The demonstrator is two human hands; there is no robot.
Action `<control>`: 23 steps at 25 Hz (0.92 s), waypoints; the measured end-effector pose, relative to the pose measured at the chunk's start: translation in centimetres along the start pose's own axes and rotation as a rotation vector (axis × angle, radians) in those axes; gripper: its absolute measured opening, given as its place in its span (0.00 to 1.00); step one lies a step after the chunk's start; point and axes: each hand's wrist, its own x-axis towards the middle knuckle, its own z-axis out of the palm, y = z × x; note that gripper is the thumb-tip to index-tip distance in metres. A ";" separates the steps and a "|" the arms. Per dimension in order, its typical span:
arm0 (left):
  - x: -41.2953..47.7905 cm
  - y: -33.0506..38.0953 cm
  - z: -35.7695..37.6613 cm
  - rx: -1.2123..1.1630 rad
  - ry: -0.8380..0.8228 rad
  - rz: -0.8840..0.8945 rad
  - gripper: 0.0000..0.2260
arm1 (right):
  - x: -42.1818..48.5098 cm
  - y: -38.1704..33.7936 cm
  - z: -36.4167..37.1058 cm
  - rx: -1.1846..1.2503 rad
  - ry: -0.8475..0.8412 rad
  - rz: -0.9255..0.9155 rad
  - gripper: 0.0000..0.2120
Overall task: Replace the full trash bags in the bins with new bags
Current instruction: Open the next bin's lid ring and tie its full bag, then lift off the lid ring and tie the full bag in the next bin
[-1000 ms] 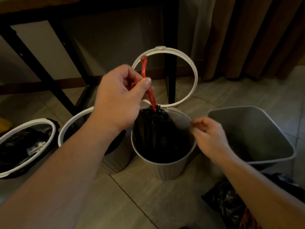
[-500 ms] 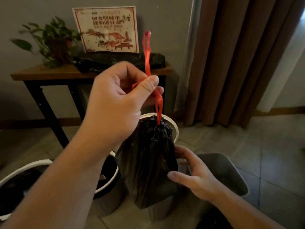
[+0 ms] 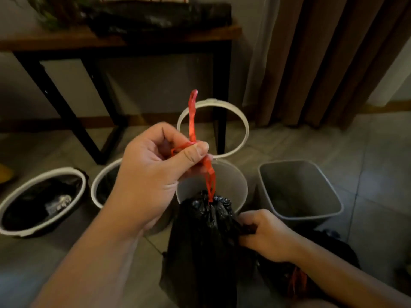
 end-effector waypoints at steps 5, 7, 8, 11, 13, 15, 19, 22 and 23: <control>-4.7 -9.3 -2.5 -0.064 0.132 -0.297 0.10 | 1.0 8.7 2.9 -0.026 0.007 0.190 0.16; -6.8 -12.4 -3.5 -0.025 0.220 -0.398 0.08 | 1.2 11.2 3.8 -0.066 0.013 0.251 0.14; -7.8 -13.9 -4.0 0.016 0.286 -0.457 0.08 | 1.4 12.3 4.2 -0.087 0.033 0.286 0.12; -9.6 -18.7 -6.0 0.095 0.516 -0.674 0.08 | 2.3 14.9 5.2 -0.167 0.123 0.402 0.09; -10.2 -21.7 -7.0 0.103 0.608 -0.814 0.04 | 2.9 15.8 5.4 -0.225 0.165 0.468 0.08; -10.9 -24.8 -7.6 0.180 0.625 -0.919 0.03 | 3.5 16.4 5.3 -0.299 0.171 0.504 0.08; -12.4 -29.0 -8.3 0.488 0.474 -1.057 0.03 | 3.7 16.9 4.9 -0.444 0.113 0.560 0.08; -12.7 -29.5 -8.6 0.582 0.352 -1.119 0.02 | 3.4 16.6 4.8 -0.482 0.037 0.586 0.05; -12.5 -29.3 -8.8 0.595 0.350 -1.134 0.08 | 3.2 16.3 4.9 -0.473 0.027 0.582 0.03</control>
